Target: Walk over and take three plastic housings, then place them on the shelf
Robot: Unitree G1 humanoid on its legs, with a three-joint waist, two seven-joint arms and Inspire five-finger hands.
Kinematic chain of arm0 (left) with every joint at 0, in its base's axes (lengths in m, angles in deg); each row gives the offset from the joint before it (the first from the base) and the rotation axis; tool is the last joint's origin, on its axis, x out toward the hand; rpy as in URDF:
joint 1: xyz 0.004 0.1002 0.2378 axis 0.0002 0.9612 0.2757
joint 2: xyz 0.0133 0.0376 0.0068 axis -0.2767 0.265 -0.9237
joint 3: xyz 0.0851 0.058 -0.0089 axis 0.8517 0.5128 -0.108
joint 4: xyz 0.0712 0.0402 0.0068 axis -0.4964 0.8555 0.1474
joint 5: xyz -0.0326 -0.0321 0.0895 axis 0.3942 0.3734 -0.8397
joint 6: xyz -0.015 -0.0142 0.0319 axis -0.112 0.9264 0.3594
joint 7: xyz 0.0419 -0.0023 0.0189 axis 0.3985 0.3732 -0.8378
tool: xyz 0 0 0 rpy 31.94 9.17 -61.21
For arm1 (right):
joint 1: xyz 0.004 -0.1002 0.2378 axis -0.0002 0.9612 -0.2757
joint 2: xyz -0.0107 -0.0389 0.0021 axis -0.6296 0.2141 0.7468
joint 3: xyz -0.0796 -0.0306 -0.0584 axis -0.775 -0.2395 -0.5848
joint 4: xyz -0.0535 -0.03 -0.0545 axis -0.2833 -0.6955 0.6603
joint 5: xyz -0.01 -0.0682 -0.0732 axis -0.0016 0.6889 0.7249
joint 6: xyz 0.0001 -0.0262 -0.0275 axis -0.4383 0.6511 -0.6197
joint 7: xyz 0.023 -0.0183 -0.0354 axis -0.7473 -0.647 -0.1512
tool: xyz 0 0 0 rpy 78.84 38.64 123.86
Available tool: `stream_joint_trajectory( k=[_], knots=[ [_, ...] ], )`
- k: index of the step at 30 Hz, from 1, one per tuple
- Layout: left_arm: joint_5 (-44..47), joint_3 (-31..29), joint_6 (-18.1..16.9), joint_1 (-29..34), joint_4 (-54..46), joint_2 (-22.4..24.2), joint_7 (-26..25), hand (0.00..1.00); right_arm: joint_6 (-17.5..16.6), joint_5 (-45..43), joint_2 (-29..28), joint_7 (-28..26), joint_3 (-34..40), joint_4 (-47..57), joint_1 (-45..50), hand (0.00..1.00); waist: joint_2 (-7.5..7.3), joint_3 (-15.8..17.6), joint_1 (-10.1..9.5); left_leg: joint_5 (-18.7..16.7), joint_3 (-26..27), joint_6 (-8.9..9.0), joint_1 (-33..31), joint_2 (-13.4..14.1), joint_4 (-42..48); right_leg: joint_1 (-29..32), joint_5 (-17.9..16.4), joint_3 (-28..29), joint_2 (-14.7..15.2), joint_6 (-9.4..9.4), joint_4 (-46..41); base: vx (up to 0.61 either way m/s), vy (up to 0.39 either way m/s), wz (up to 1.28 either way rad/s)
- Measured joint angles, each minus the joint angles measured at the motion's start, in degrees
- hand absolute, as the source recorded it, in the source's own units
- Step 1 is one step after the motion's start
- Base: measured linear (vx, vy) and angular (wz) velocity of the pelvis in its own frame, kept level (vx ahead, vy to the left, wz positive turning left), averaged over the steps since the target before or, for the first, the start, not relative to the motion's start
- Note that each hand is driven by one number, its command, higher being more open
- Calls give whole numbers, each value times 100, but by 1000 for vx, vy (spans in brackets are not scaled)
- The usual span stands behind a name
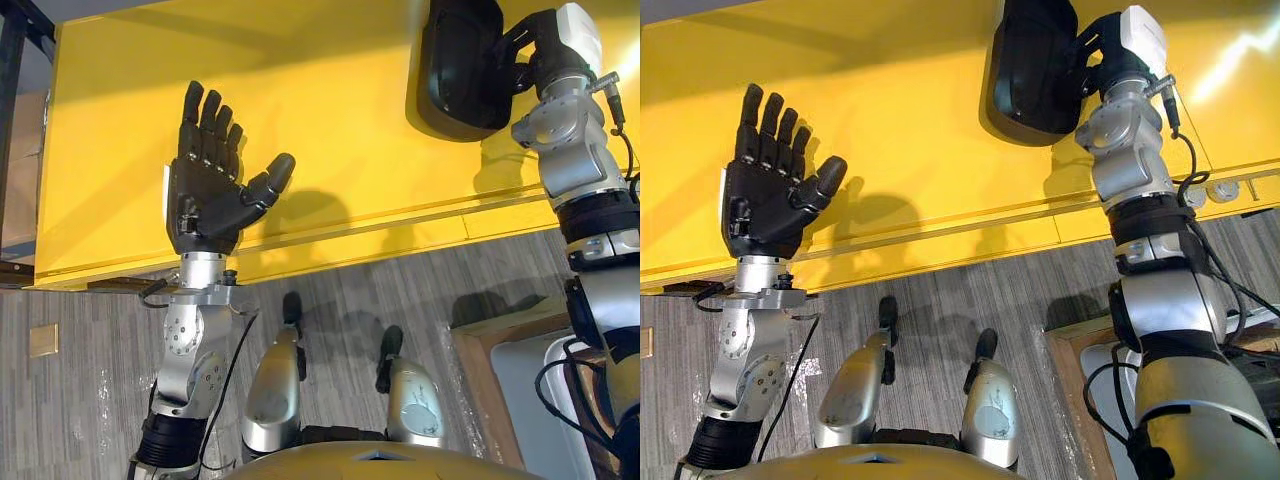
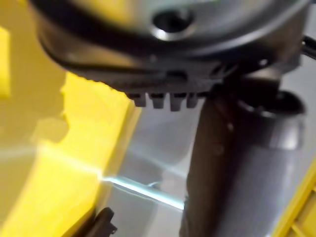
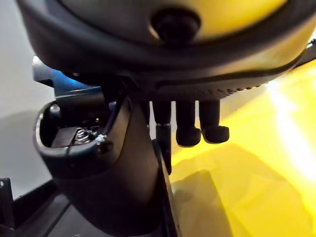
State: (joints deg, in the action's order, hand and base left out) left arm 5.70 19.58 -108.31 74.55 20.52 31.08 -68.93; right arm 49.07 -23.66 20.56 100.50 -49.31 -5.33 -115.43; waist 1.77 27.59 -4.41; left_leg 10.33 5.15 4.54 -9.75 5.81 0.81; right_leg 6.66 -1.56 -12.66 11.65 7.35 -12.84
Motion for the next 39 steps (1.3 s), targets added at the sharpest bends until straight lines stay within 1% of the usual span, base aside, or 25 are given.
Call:
stream_joint_trajectory(
  k=[4,5,6,7,8,10,11,12,13,14,16,18,21,23,27,30,32,35,39],
  knots=[
    [21,94,-13,15,185,-25,-11,100,-260,467,121,277,-438,-449,-434,0,56,44,-27,14,-14,-20,-11,10,-3,-8,0,-19,-15,1,-5,24,-25,1],
    [82,116,-13,19,205,-79,-11,100,-432,606,254,347,-639,-513,-519,0,57,44,-33,13,-35,-19,-21,10,-3,-14,-2,-40,-17,0,-2,48,-34,6],
    [137,124,-16,22,204,-112,-10,100,-518,710,328,358,-733,-549,-582,0,57,45,-32,13,-48,-19,-31,10,-3,-14,-4,-52,-18,-2,1,43,-29,10],
    [220,126,-23,28,204,-161,-8,100,-674,910,508,358,-951,-570,-714,0,64,48,-36,14,-74,-20,-54,9,-1,-14,-7,-84,-19,-4,3,33,-23,10],
    [237,122,-37,40,204,-184,-8,100,-736,1035,607,358,-1077,-573,-797,0,64,48,-34,15,-93,-20,-69,9,0,-14,-9,-103,-20,-5,5,38,-29,12],
    [379,122,-164,135,203,-231,32,100,-1055,1443,935,363,-1481,-574,-1122,0,65,48,-57,16,-128,-20,-82,9,2,-26,-23,-139,-25,-17,8,32,-28,8],
    [425,117,-187,161,203,-242,34,100,-1140,1498,1006,364,-1570,-573,-1214,0,65,48,-58,16,-140,-20,-81,9,2,-35,-32,-152,-25,-20,8,28,-27,10],
    [486,113,-229,185,204,-298,55,100,-1326,1644,1176,363,-1750,-572,-1381,0,66,49,-68,14,-177,-18,-81,11,1,-60,-50,-193,-30,-21,8,25,-34,15],
    [520,111,-243,203,203,-380,77,100,-1488,1689,1317,363,-1890,-561,-1519,0,66,48,-81,11,-216,-13,-80,20,1,-91,-72,-237,-39,-35,6,20,-29,15],
    [533,109,-244,209,204,-414,88,100,-1554,1693,1381,363,-1951,-542,-1575,0,66,48,-99,11,-228,-8,-80,26,1,-98,-79,-247,-47,-38,5,9,-38,9],
    [630,84,-251,220,207,-477,147,100,-1793,1701,1563,347,-2130,-514,-1718,0,67,48,-197,1,-245,25,-79,74,-3,-104,-101,-273,-89,-69,-6,-4,-41,4],
    [641,45,-253,238,219,-544,186,100,-1944,1701,1603,276,-2261,-486,-1742,0,67,48,-213,10,-276,40,-75,88,-6,-130,-124,-313,-106,-81,-19,-11,-35,9],
    [648,0,-253,276,221,-611,257,100,-2086,1695,1603,1,-2512,-444,-1719,0,67,48,-225,16,-275,48,-72,88,-19,-128,-136,-323,-103,-82,-43,-4,-9,2],
    [641,-7,-256,275,229,-644,285,100,-2103,1676,1605,-174,-2579,-450,-1614,0,67,48,-265,25,-268,52,-66,88,-30,-118,-142,-321,-99,-87,-62,0,0,0],
    [654,-77,-330,274,231,-736,335,100,-2100,1668,1608,-314,-2566,-448,-1359,0,66,47,-330,79,-255,67,26,87,-145,-119,-183,-309,-95,-100,-126,0,0,0],
    [726,-229,-485,249,229,-833,464,100,-2093,1621,1609,-325,-2418,-437,-1061,0,64,47,-332,121,-258,73,37,86,-214,-86,-206,-319,-94,-106,-177,0,0,0],
    [758,-344,-493,235,229,-836,469,100,-2047,1572,1609,-342,-2375,-436,-938,0,64,47,-335,125,-256,73,36,86,-218,-69,-217,-313,-88,-108,-204,0,0,0],
    [848,-481,-504,224,228,-837,474,100,-1871,1393,1610,-426,-2124,-391,-673,0,61,45,-344,126,-251,73,36,89,-218,-66,-222,-308,-89,-106,-210,0,0,0],
    [848,-501,-504,224,228,-839,474,100,-1453,1326,1609,-544,-1887,-427,-531,0,58,44,-354,126,-221,72,31,93,-218,-39,-219,-278,-89,-105,-207,-2,-10,-2]
  ],
)
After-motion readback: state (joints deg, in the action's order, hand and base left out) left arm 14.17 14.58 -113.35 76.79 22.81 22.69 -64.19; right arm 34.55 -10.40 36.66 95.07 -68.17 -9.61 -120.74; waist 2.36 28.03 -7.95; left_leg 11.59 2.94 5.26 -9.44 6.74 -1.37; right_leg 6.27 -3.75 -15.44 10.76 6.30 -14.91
